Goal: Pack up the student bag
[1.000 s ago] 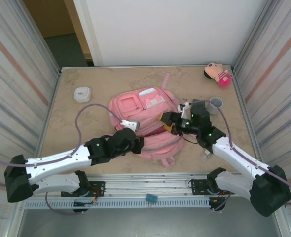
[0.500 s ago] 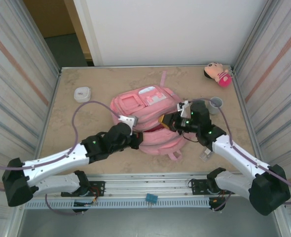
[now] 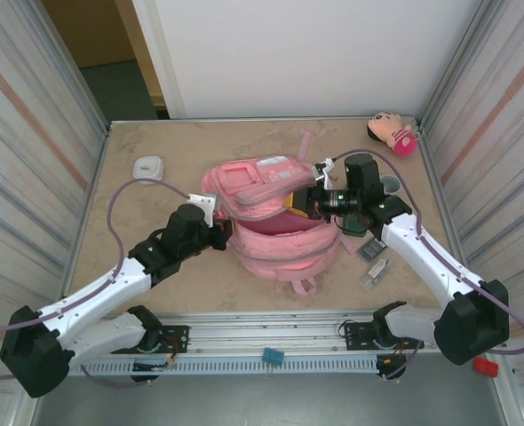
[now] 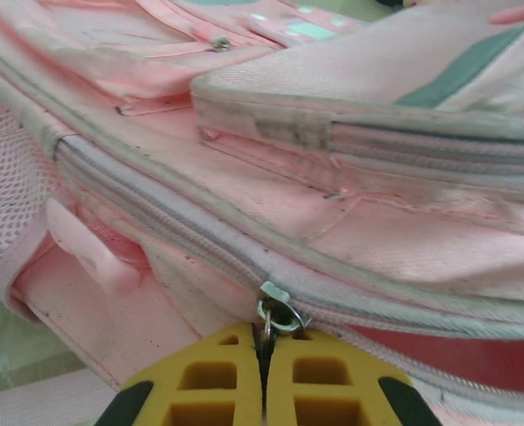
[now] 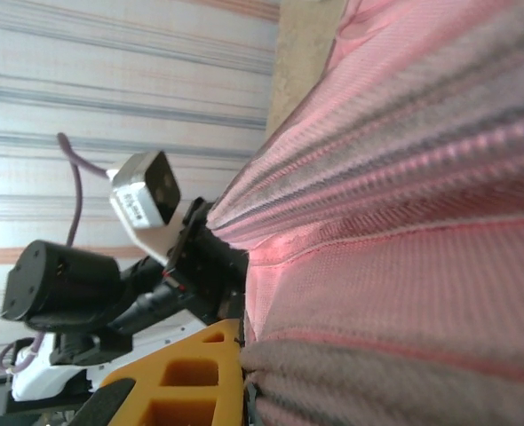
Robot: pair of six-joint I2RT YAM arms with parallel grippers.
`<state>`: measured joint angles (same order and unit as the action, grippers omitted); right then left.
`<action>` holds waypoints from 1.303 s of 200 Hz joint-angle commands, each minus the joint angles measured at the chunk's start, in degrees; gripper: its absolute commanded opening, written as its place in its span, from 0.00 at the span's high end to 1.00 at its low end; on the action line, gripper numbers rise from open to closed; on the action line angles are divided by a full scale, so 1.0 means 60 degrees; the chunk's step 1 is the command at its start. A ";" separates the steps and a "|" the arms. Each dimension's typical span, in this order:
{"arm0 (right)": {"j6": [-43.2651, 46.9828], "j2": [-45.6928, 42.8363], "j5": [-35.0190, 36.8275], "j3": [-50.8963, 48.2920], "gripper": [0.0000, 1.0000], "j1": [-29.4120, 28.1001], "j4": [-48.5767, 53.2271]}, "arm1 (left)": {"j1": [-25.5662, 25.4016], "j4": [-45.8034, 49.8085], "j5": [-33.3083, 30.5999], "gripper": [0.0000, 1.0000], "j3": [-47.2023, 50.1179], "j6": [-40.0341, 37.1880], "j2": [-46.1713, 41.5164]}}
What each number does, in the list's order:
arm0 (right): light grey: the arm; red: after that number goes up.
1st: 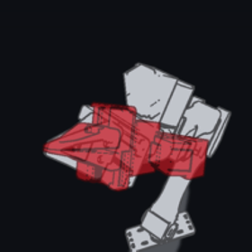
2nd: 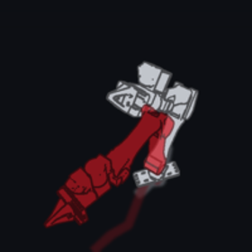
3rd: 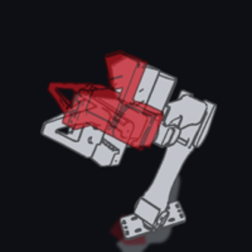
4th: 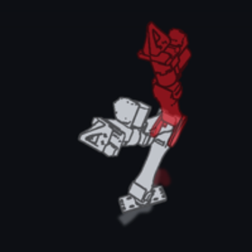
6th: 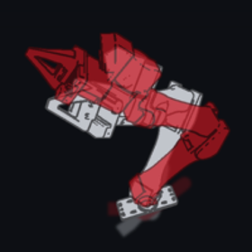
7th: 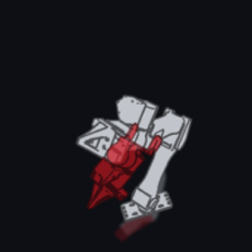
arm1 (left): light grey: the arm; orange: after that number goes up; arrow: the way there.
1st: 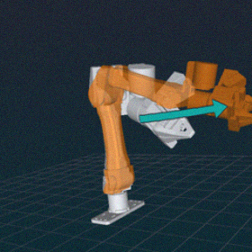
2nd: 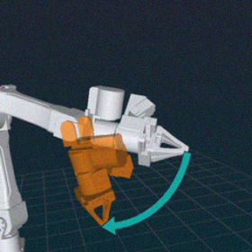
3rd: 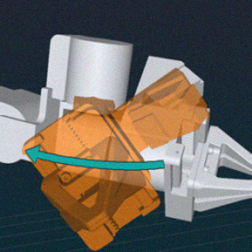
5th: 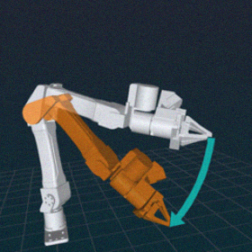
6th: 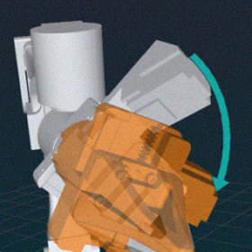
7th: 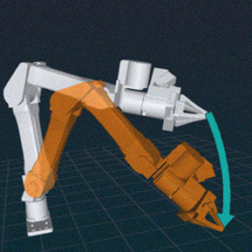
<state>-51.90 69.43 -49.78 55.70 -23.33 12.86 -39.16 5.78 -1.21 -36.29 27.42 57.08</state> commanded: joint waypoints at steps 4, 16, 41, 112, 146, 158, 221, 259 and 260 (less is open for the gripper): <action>0.0649 -0.0206 -0.1313 0.1117 1.00 0.0211 -0.0117 | 0.0964 0.0027 -0.1269 0.96 0.0314 -0.0678 0.0557; 0.0739 -0.0068 -0.1378 0.1333 1.00 0.0200 0.0019 | 0.1025 -0.0047 -0.1161 0.94 0.0236 -0.0978 0.0666; 0.0835 0.0104 -0.1512 0.1467 1.00 0.0158 0.0104 | 0.1118 -0.0287 -0.1669 0.92 0.0248 -0.1610 0.0725; 0.1044 0.0611 -0.0489 0.1541 1.00 -0.0088 0.0053 | 0.1442 0.0752 -0.0275 0.37 -0.0400 -0.1485 -0.0049; 0.0994 0.1054 -0.0060 0.1744 1.00 -0.0396 -0.0443 | 0.1427 0.1237 0.1161 0.17 -0.0767 -0.2201 -0.1026; 0.0959 0.1317 0.0000 0.1867 1.00 -0.0606 -0.0688 | 0.1397 0.1338 0.1296 0.13 -0.0876 -0.2378 -0.1274; 0.1266 0.3479 0.0451 0.3335 1.00 -0.1561 -0.1105 | 0.1399 0.2286 -0.0705 0.11 -0.1658 -0.1888 -0.1686; 0.1240 0.4041 0.0827 0.3652 0.99 -0.1910 -0.1108 | 0.1399 0.2435 -0.0298 0.11 -0.1679 -0.2231 -0.1687; 0.1246 0.4043 0.0841 0.3651 0.98 -0.1918 -0.1106 | 0.1399 0.2435 -0.0311 0.11 -0.1668 -0.2236 -0.1689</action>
<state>-46.33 92.88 -46.00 75.24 -33.74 9.63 -30.50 18.48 -3.03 -45.15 15.62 47.31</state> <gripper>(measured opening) 0.107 0.888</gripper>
